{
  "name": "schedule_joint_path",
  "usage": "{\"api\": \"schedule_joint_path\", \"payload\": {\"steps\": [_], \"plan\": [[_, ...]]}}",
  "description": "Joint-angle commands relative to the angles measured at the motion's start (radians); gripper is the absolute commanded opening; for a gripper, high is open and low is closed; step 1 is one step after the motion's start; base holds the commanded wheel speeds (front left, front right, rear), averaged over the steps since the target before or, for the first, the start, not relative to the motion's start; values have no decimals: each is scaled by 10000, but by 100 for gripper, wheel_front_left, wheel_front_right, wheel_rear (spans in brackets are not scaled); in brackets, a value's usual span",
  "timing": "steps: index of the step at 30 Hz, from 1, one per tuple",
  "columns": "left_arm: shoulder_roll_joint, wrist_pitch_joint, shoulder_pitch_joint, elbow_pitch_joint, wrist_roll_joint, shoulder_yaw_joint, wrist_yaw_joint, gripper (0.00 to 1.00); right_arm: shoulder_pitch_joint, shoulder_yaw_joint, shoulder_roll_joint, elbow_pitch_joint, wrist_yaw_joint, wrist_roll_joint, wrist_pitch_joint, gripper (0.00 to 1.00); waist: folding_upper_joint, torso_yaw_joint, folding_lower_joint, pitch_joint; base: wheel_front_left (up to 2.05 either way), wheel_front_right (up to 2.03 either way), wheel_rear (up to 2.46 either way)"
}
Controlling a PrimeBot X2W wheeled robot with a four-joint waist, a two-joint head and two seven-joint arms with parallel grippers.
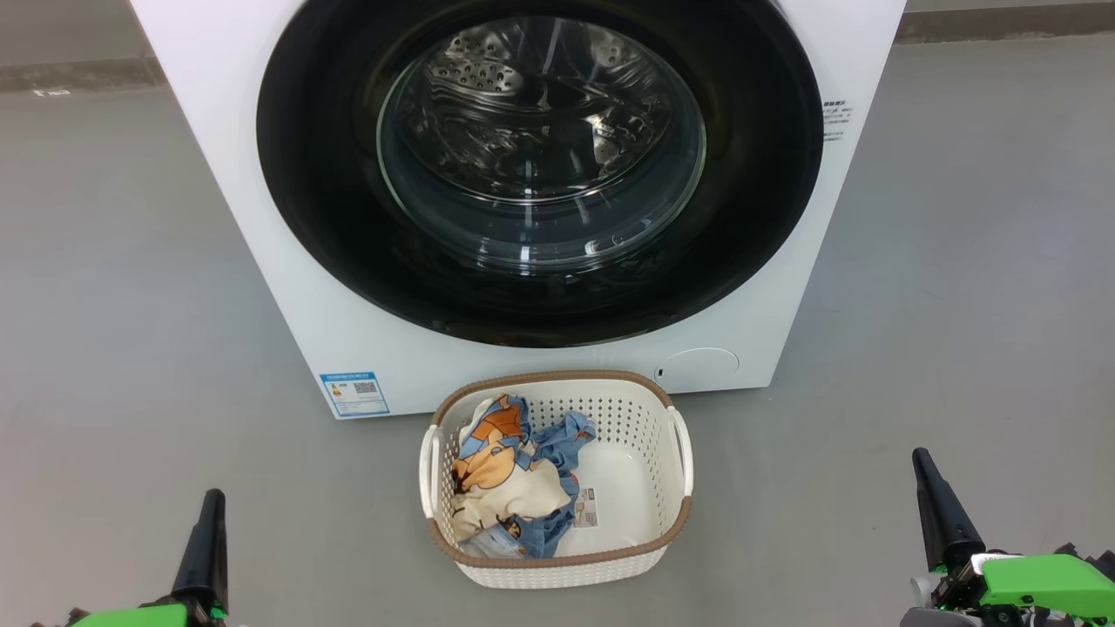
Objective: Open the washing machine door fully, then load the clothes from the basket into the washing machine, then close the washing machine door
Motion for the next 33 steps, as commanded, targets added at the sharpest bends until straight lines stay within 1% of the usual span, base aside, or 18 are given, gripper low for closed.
{"api": "schedule_joint_path", "payload": {"steps": [1,16,17,21,23,27,30,33], "plan": [[168,75,-385,-193,88,348,-42,0,-411,235,-43,-243,-9,-51,84,0,0,0,0,0,0,0,0],[166,77,-385,-193,90,350,-42,0,-411,234,-43,-243,-9,-51,84,0,0,0,0,0,0,0,0],[0,0,0,0,0,2,0,100,0,0,0,0,0,0,0,100,0,0,0,0,0,0,0],[-140,-26,252,336,10,-67,0,100,231,9,102,388,0,1,-36,100,0,1,0,5,0,0,0],[-128,-73,260,275,47,-73,-1,100,233,36,98,360,0,-22,-89,100,0,5,2,12,0,0,0],[-61,-198,283,181,195,-128,-2,100,244,96,66,333,-1,-180,-216,100,0,26,22,-15,0,0,0],[14,-298,313,131,385,-176,-3,100,260,163,6,299,-1,-423,-307,100,0,35,5,-7,0,0,0],[60,-388,317,66,670,-183,-4,100,261,194,-35,255,-1,-738,-396,100,0,46,1,3,0,0,0]]}}
